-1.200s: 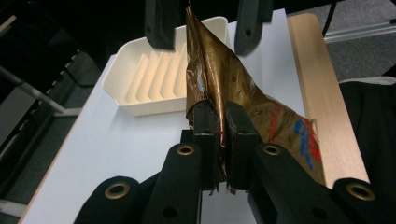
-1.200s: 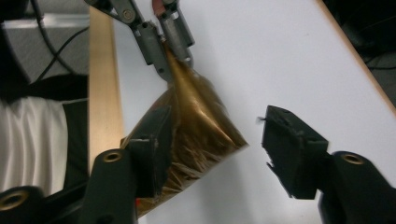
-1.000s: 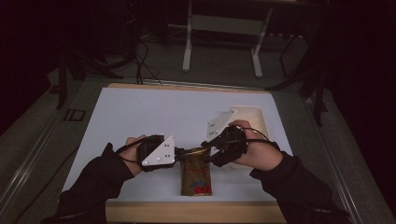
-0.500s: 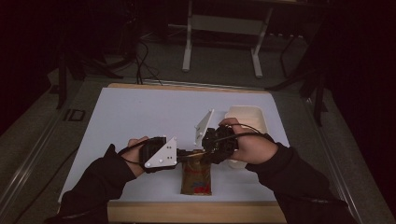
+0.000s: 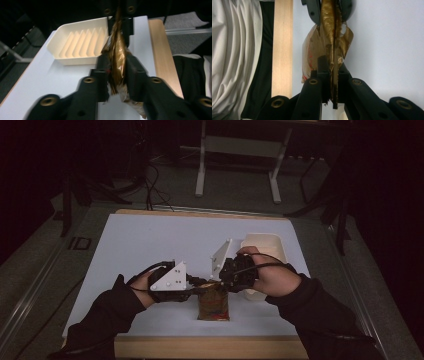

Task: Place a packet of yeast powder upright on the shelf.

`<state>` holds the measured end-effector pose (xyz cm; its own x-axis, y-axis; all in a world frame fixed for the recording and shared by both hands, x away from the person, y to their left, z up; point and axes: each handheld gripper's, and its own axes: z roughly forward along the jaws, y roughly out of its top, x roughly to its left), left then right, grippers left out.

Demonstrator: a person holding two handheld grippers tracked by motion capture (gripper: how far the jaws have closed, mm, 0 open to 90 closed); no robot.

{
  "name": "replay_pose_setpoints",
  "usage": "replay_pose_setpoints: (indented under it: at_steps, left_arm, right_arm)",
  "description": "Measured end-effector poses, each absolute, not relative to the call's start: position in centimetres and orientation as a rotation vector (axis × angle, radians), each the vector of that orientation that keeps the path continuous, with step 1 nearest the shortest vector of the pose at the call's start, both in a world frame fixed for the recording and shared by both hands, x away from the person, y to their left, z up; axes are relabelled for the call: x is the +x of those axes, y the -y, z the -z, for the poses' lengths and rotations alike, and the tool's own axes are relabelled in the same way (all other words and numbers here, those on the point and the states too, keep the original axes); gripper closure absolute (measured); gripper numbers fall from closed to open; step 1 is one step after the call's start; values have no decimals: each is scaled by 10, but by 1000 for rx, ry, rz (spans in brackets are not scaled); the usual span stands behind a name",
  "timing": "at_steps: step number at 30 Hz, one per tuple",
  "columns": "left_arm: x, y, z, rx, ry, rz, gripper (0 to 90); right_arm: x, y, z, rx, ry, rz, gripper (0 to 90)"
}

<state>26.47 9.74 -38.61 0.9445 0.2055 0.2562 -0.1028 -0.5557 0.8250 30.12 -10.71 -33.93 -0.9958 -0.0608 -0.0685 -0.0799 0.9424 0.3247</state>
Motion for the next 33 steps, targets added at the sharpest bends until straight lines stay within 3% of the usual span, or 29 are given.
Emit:
replay_pose_setpoints:
  at_steps: [12, 14, 16, 18, 33]
  left_arm:
    - [276, -128, 393, 1951, -362, -316, 288]
    - [275, -130, 395, 1946, -379, -315, 172]
    - [275, -132, 397, 1932, -397, -310, 145]
    - [275, -132, 399, 1939, -411, -289, 41]
    - [257, -156, 440, 1926, -502, -173, 23]
  right_arm:
    - [301, 131, 316, -119, -2934, -563, 872]
    - [301, 134, 312, -139, -2928, -583, 872]
    - [301, 137, 308, -138, -2924, -603, 872]
    - [301, 139, 305, -150, -2908, -616, 872]
    - [310, 180, 269, -72, -2745, -742, 870]
